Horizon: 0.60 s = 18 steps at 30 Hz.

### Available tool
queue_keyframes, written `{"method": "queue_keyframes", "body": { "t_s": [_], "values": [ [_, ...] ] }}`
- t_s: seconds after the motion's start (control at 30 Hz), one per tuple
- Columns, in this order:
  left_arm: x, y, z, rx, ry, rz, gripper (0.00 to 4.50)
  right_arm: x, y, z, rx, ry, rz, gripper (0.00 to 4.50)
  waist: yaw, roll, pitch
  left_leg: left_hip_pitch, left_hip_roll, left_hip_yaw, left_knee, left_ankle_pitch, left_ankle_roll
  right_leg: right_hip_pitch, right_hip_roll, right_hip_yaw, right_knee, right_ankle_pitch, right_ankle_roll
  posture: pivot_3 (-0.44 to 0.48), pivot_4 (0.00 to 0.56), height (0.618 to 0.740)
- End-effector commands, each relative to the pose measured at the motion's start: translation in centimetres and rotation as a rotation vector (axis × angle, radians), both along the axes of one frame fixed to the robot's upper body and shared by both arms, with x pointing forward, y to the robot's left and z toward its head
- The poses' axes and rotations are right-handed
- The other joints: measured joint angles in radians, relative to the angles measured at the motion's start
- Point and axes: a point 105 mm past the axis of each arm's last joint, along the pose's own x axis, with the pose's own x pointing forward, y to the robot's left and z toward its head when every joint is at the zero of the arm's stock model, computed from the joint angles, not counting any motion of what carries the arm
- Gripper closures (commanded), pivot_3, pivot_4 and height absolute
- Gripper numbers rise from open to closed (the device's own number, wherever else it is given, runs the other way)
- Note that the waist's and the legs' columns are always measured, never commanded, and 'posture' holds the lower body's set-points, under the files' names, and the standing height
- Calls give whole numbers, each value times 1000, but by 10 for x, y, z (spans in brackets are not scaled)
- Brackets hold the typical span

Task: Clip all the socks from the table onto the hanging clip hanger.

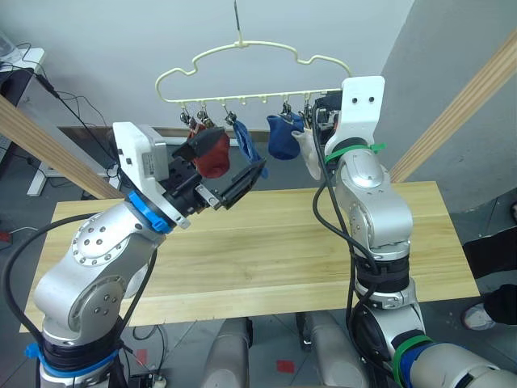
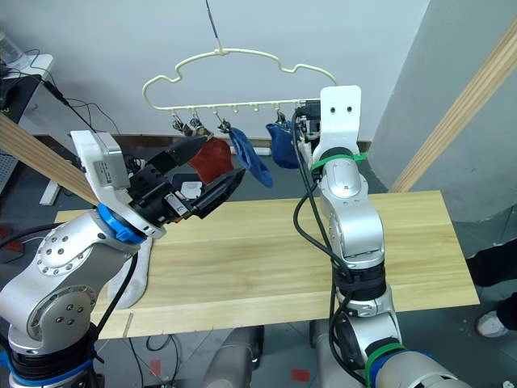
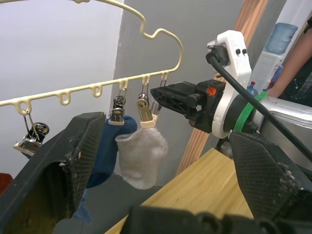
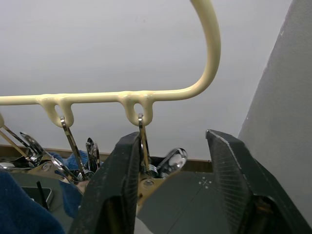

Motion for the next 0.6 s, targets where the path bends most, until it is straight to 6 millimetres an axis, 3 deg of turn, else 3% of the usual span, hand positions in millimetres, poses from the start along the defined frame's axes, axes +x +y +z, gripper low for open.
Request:
{"method": "queue_keyframes", "body": {
  "t_s": [0.03,0.3,0.37,0.53,0.6],
  "values": [
    [-9,-6,5,19,-46,-27,0,-7,5,16,9,-70,16,2286,0,0,0,0,0,0,0,0,0,0,0,0,0,0,0,52,344,740],
    [-9,-6,4,22,-45,-27,0,-7,5,17,18,-73,15,2286,0,0,0,0,0,0,0,0,0,0,0,0,0,0,0,55,344,740],
    [-9,-6,4,22,-46,-26,0,-7,5,17,23,-70,17,2654,0,0,0,0,0,0,0,0,0,0,0,0,0,0,0,55,344,740],
    [-10,-6,3,26,-44,-26,0,-7,6,17,29,-67,20,4200,0,0,0,0,0,0,0,0,0,0,0,0,0,0,0,56,343,740],
    [-10,-6,2,28,-45,-26,0,-7,6,17,30,-64,20,4482,0,0,0,0,0,0,0,0,0,0,0,0,0,0,0,56,343,740]
  ]
}}
